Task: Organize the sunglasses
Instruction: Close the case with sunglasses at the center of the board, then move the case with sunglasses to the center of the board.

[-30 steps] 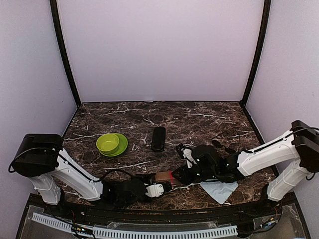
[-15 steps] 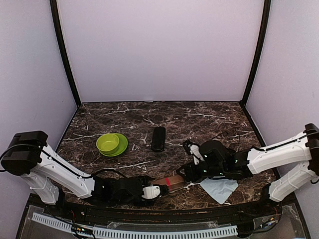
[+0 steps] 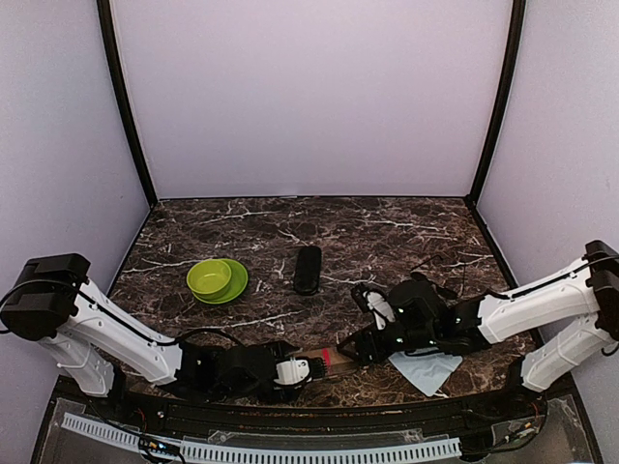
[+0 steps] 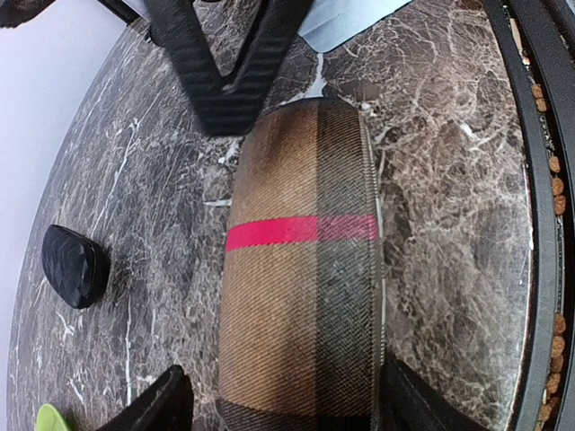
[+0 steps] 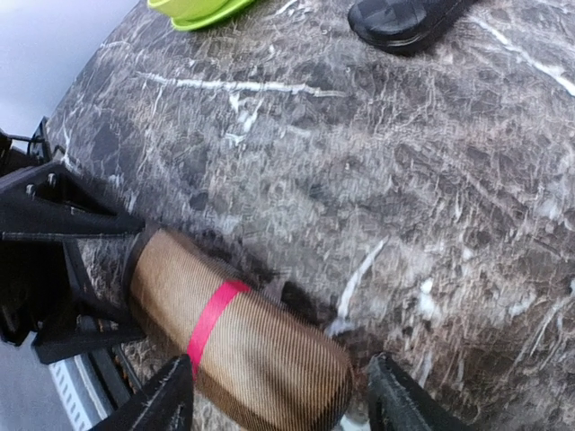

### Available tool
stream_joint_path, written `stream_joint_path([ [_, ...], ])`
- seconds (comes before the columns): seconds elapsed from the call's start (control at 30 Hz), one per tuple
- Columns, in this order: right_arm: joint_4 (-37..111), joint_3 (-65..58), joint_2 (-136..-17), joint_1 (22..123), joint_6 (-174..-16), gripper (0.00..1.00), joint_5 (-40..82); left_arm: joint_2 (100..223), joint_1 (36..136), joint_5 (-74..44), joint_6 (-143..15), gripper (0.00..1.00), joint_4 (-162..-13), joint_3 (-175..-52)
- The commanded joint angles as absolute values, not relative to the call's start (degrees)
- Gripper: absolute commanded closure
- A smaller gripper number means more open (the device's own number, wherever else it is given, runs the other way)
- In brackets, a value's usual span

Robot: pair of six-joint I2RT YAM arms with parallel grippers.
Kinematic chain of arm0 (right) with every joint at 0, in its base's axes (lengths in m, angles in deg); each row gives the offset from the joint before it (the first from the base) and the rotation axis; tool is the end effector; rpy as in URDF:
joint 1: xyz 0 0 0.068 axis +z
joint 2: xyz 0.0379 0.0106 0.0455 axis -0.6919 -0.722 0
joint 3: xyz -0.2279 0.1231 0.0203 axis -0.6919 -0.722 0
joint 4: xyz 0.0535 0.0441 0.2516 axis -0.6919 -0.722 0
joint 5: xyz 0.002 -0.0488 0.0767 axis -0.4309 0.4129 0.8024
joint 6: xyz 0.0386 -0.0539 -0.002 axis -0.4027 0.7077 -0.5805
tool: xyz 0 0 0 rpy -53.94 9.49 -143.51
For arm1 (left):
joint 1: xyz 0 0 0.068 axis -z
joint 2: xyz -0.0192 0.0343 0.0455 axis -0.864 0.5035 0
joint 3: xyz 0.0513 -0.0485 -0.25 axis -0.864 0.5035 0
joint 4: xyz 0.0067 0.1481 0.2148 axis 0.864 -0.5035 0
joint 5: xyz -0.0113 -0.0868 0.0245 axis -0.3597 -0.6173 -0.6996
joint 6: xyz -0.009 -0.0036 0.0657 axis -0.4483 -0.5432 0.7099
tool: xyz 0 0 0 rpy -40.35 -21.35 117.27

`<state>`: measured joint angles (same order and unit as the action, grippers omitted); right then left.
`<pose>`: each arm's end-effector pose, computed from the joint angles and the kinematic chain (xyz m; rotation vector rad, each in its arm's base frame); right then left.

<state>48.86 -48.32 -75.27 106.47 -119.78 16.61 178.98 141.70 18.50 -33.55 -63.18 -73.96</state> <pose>0.1262 0.2509 0.1362 -0.6761 2.3143 0.9061 0.0649 -0.3000 0.1136 1.4502 1.5254 -0.1898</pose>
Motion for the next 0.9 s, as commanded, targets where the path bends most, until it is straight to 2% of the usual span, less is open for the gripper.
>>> stream_joint_path([
  [0.0, 50.37, -51.83, -69.92, 106.88, -118.81, 0.27, 19.64, 177.73, 141.94, 21.05, -34.94, 0.27, -64.04, -74.04],
  [0.13, 46.89, -52.74, -68.97, 107.33, -117.83, 0.22, 19.23, 177.15, 141.95, 20.17, -35.39, 0.27, -64.10, -73.95],
  [0.33, 48.89, -54.08, -70.51, 108.07, -120.19, 0.22, 18.65, 173.86, 141.95, 14.50, -38.84, 0.26, -66.07, -73.84],
  [0.4, 49.61, -54.48, -71.16, 108.06, -121.04, 0.22, 18.69, 172.07, 141.88, 12.46, -40.64, 0.22, -67.15, -73.44],
  [0.53, 49.83, -55.03, -71.30, 108.05, -121.85, 0.22, 19.10, 167.65, 141.06, 9.58, -45.29, 0.02, -68.23, -71.83],
  [0.7, 50.01, -55.50, -70.77, 108.20, -122.13, 0.21, 19.32, 165.58, 133.60, -1.76, -52.40, 0.01, -75.72, -74.80],
  [0.87, 47.38, -54.49, -68.72, 108.03, -121.63, 0.20, 17.35, 170.31, 130.64, -8.53, -48.72, 0.01, -82.11, -80.11],
])
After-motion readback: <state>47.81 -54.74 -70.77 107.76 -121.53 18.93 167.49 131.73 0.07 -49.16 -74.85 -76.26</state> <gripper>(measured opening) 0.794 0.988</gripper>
